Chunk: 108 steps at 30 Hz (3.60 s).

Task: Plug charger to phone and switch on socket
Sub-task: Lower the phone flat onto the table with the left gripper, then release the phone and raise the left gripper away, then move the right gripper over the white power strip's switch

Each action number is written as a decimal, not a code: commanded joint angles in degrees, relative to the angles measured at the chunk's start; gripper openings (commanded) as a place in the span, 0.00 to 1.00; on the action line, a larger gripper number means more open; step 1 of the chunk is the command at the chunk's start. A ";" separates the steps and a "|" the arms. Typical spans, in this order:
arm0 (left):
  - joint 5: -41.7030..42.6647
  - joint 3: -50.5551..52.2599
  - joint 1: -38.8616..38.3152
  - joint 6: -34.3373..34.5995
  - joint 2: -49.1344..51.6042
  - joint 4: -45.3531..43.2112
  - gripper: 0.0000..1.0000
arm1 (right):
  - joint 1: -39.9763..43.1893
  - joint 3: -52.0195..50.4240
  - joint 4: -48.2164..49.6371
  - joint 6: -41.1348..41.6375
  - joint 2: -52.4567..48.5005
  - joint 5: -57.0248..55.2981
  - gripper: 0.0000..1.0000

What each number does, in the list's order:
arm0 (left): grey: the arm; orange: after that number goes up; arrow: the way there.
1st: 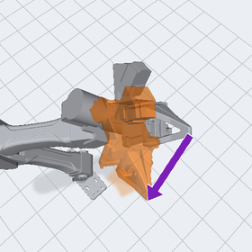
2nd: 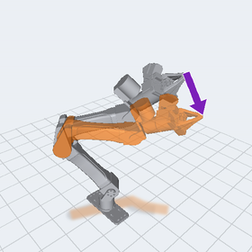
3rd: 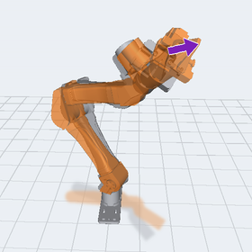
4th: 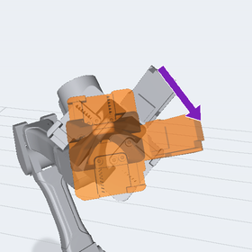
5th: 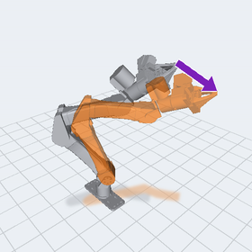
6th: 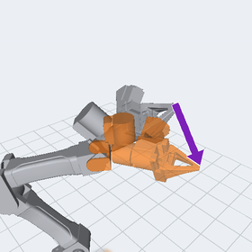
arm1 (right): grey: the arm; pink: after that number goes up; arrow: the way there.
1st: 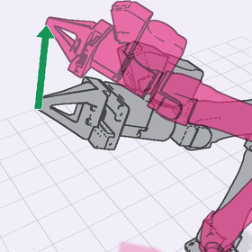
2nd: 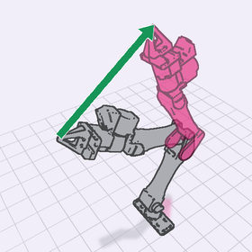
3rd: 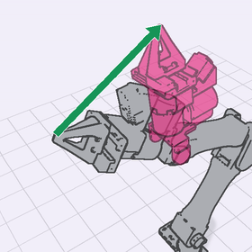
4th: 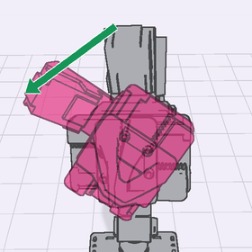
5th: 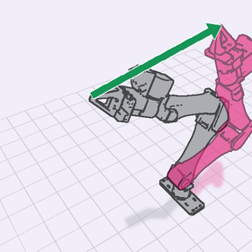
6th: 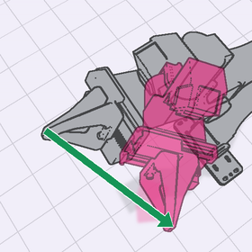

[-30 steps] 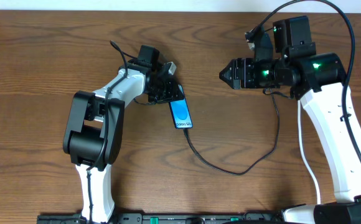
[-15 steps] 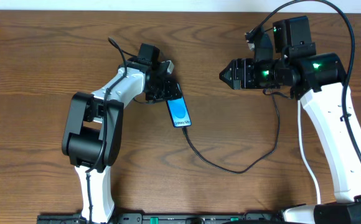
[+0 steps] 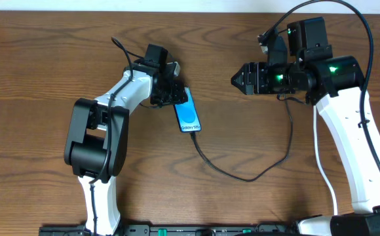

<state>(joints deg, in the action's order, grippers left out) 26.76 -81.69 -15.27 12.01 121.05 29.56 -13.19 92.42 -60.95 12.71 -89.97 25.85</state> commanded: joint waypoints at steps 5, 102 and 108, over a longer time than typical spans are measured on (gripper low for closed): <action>-6.51 0.09 0.07 -0.83 0.92 1.31 0.50 | -0.42 0.57 -0.20 -1.05 0.17 -0.26 0.72; -12.50 -2.64 10.60 -0.81 -35.54 12.90 0.99 | 36.35 1.31 40.72 -15.67 -37.13 -7.48 0.81; -12.50 -2.64 10.60 -0.81 -35.54 12.90 0.99 | 36.02 1.31 42.64 -15.85 -37.42 -7.61 0.82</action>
<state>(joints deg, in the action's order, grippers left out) 14.66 -83.72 -4.97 11.75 86.08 42.26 22.70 92.99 -19.00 -1.34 -127.11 17.37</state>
